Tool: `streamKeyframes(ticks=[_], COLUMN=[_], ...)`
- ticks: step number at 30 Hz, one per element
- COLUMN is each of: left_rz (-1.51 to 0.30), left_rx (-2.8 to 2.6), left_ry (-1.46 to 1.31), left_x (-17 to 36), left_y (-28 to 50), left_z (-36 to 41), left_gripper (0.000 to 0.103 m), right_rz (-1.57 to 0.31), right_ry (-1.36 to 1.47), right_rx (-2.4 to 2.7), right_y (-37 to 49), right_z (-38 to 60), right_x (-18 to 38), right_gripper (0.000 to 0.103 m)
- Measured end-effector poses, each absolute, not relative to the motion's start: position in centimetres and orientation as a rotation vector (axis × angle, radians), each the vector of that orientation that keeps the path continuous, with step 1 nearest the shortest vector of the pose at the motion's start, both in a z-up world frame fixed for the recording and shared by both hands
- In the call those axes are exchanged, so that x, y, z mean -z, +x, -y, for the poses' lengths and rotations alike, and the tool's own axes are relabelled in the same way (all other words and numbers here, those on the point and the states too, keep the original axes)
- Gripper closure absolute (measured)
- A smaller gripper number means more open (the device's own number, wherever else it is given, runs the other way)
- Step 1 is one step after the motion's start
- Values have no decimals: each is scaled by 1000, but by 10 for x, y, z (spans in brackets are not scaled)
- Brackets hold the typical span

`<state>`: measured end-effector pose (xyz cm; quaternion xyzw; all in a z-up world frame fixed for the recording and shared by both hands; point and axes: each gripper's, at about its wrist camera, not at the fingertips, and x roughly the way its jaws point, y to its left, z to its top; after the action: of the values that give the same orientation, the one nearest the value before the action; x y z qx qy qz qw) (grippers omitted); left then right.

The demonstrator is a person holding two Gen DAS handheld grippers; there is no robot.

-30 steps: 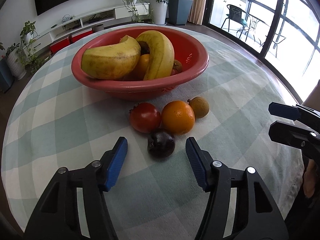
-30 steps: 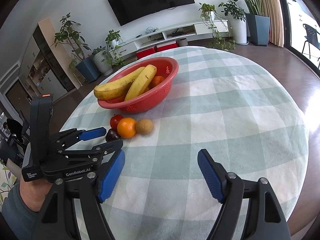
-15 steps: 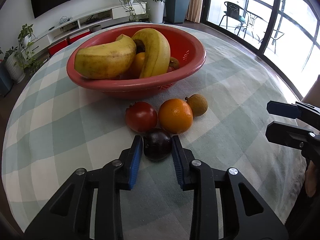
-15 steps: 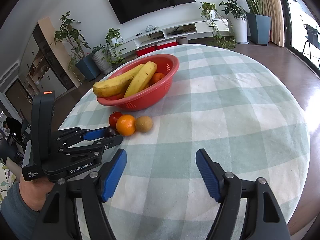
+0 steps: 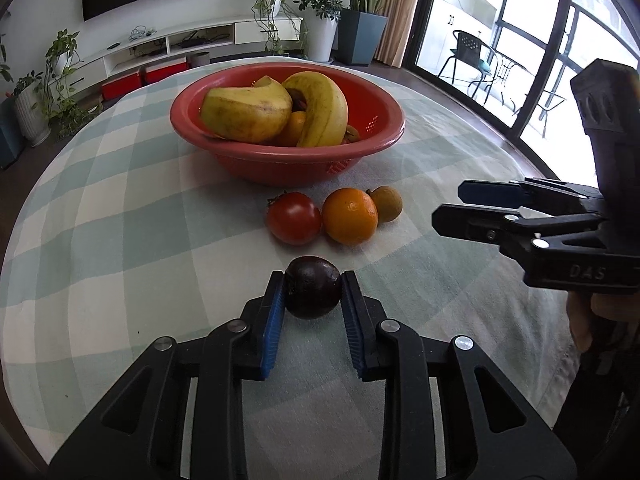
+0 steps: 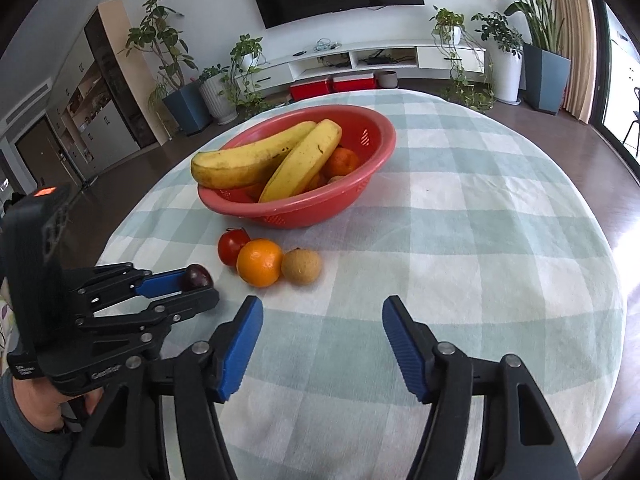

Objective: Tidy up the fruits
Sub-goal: 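Lift the plum with the left tool while the right tool grasps the small kiwi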

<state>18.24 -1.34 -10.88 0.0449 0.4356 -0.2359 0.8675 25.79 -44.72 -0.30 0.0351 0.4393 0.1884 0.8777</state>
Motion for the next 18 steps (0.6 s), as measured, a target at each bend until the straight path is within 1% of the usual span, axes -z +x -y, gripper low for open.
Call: streamKeyframes(ticks=[3, 6, 11, 18], left_rz=[-909, -901, -896, -890], left_rx=[505, 510, 514, 523], left_ry=[71, 54, 27, -9], left_x=[108, 107, 109, 111], left_y=[178, 176, 176, 175], left_z=[9, 3, -1, -5], left_gripper=[77, 77, 77, 77], right_rz=[-932, -949, -969, -963], right_ry=[19, -46, -139, -178], right_rx=[-400, -431, -509, -587], right_y=[273, 285, 291, 297], right_z=[438, 427, 415, 414], right_x=[7, 12, 20, 27], right_gripper=[45, 46, 47, 47])
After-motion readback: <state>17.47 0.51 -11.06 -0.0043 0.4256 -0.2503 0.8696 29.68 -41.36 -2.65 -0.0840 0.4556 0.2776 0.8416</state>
